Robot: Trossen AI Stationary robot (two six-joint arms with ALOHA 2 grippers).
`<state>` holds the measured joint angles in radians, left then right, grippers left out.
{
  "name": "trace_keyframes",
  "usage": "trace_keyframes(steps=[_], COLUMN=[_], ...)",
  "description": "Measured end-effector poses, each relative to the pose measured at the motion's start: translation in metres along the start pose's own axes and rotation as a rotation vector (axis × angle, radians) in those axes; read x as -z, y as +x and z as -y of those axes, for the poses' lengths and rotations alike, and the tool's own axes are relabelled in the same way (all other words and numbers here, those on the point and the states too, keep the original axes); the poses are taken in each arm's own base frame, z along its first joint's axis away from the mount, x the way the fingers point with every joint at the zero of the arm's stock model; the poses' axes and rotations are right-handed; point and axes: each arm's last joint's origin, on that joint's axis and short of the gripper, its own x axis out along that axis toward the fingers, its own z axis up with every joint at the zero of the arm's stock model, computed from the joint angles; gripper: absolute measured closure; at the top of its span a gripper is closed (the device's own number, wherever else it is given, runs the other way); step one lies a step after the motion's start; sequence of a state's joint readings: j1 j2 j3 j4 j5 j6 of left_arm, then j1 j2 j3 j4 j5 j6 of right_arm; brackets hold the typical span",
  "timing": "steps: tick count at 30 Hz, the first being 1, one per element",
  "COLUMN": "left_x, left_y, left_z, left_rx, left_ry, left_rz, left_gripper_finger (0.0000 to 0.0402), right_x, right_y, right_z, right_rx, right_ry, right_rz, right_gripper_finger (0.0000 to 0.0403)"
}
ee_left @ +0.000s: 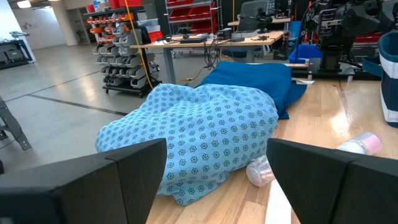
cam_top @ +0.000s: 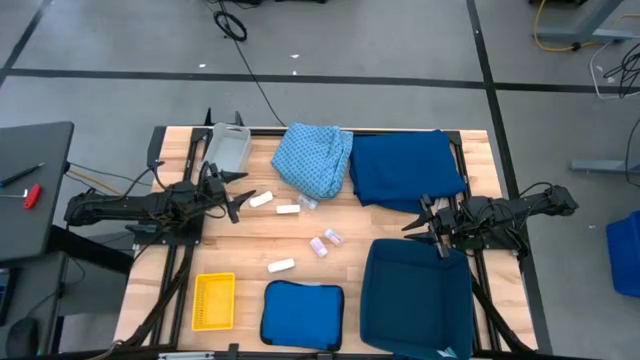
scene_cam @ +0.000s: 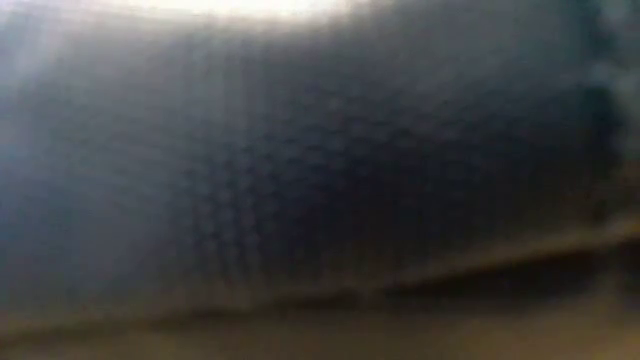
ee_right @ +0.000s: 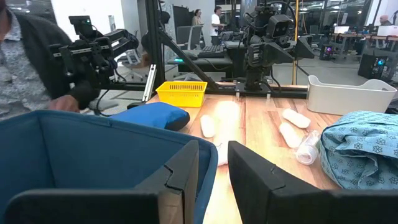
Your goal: Pick & place medical supplies in basket/bin
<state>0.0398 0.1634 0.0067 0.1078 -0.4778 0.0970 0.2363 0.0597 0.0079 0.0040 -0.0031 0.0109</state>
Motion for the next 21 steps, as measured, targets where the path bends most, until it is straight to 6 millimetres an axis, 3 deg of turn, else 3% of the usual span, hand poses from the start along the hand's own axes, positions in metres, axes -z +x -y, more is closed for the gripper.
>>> trace_keyframes(steps=[13,21], left_x=[0.0000,-0.0002], left_y=[0.0000,0.0000], left_z=[0.0000,0.0000], left_rx=[0.000,0.000], left_ry=[0.005,0.181], left_rz=[0.000,0.002], left_gripper_finger=[0.0122,0.0122], right_x=[0.0000,-0.0057], right_y=[0.0000,-0.0002], right_z=[0.0000,0.0001], right_rx=[0.000,0.003], right_ry=[0.000,-0.023], right_rz=[0.000,0.061], right_gripper_finger=[0.0309,0.0309])
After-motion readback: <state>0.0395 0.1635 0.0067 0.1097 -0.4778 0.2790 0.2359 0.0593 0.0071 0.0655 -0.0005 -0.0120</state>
